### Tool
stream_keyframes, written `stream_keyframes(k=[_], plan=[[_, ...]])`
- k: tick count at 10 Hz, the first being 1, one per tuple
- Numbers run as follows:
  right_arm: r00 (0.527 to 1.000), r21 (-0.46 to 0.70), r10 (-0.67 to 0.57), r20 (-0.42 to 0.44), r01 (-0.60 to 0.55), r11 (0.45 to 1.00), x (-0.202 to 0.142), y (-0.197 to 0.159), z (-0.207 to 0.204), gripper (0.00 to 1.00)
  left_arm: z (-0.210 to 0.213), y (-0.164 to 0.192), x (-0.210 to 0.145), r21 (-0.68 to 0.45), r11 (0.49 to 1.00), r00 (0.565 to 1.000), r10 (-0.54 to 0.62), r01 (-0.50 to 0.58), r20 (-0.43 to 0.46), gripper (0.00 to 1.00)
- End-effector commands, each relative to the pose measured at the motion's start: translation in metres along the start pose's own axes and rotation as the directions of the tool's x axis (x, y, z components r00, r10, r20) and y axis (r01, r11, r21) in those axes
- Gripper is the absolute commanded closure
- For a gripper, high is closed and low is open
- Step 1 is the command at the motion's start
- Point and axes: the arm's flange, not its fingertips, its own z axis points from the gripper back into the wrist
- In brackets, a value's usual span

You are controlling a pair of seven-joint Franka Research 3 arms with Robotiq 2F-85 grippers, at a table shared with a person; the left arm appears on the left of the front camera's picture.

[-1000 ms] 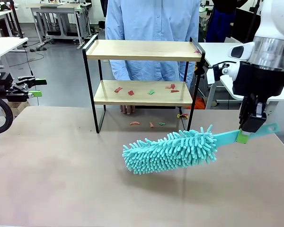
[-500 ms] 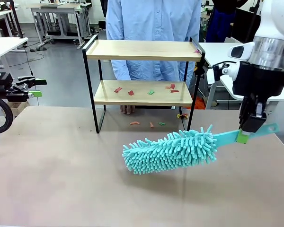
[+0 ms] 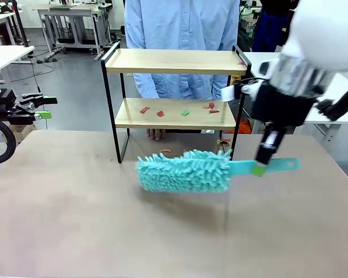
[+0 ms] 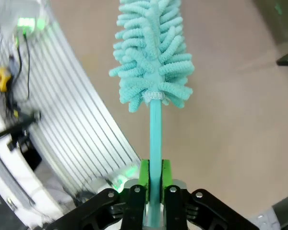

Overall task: Clean the shelf.
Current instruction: Clean the specific section of the Shelf indicated by the human with the Duster.

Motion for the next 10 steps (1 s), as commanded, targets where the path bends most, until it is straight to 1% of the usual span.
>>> stream_keyframes(k=[1, 2, 3, 4, 5, 6, 7, 9, 10], plan=[[0.991, -0.017, -0.111, 0.072, 0.112, 0.994, 0.032, 0.012, -0.028, 0.87, -0.001, -0.002, 0.003, 0.001, 1.000, 1.000, -0.013, 0.013, 0.004, 0.00], [0.987, 0.009, -0.133, 0.093, 0.132, 0.991, 0.051, 0.021, -0.044, 0.87, -0.001, -0.002, 0.003, 0.001, 1.000, 1.000, -0.013, 0.013, 0.004, 0.00], [0.976, 0.020, -0.178, 0.123, 0.176, 0.984, 0.063, 0.029, -0.055, 0.87, -0.001, -0.002, 0.003, 0.001, 1.000, 1.000, -0.013, 0.013, 0.004, 0.00], [0.961, -0.004, -0.229, 0.155, 0.232, 0.973, 0.072, 0.035, -0.066, 0.87, -0.001, -0.002, 0.003, 0.001, 1.000, 1.000, -0.013, 0.013, 0.004, 0.00], [0.956, 0.017, -0.254, 0.147, 0.255, 0.967, 0.079, 0.038, -0.074, 0.87, -0.001, -0.002, 0.003, 0.001, 1.000, 1.000, -0.013, 0.013, 0.004, 0.00], [0.947, 0.000, -0.257, 0.195, 0.262, 0.965, 0.078, 0.039, -0.074, 0.87, -0.001, -0.002, 0.003, 0.001, 1.000, 1.000, -0.013, 0.013, 0.004, 0.00], [0.971, 0.007, -0.206, 0.120, 0.207, 0.978, 0.073, 0.033, -0.068, 0.87, -0.001, -0.002, 0.003, 0.001, 1.000, 1.000, -0.013, 0.013, 0.004, 0.00], [0.971, 0.007, -0.206, 0.120, 0.207, 0.978, 0.073, 0.033, -0.068, 0.87, -0.001, -0.002, 0.003, 0.001, 1.000, 1.000, -0.013, 0.013, 0.004, 0.00], [0.965, 0.005, -0.227, 0.131, 0.229, 0.973, 0.077, 0.034, -0.075, 0.87, -0.001, -0.002, 0.003, 0.001, 1.000, 1.000, -0.013, 0.013, 0.004, 0.00]])
